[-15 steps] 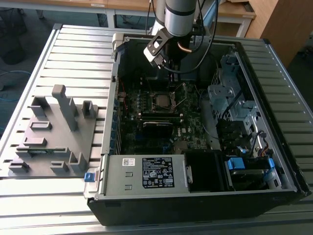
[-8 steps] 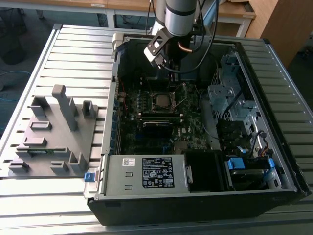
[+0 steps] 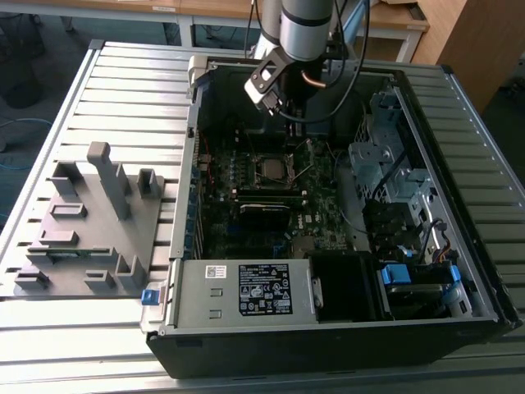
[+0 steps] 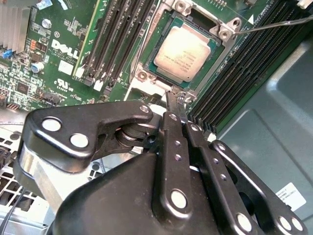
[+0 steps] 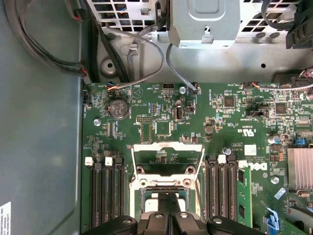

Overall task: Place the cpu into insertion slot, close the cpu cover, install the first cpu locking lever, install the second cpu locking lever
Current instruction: 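Close the cpu cover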

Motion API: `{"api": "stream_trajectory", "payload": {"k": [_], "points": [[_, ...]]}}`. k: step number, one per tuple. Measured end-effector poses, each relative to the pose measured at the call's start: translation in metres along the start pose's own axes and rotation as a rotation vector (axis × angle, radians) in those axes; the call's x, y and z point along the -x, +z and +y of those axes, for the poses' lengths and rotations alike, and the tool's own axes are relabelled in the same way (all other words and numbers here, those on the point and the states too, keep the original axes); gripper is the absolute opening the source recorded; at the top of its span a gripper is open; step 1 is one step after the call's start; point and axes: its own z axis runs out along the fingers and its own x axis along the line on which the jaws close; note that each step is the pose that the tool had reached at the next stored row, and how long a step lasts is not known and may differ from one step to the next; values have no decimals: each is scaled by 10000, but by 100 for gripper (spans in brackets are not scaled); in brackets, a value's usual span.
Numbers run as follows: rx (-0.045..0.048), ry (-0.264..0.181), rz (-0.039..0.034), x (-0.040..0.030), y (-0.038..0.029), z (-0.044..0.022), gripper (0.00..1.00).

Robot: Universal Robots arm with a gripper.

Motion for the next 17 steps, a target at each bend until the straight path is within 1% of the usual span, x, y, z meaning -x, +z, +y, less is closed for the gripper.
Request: {"api": "stream_trajectory", "payload": {"k": [4, 13, 17], "points": [[0, 0, 0, -1, 1, 23, 10], [1, -1, 1, -1, -3, 30, 10], [-2, 0, 0, -2, -2, 68, 10]]}}
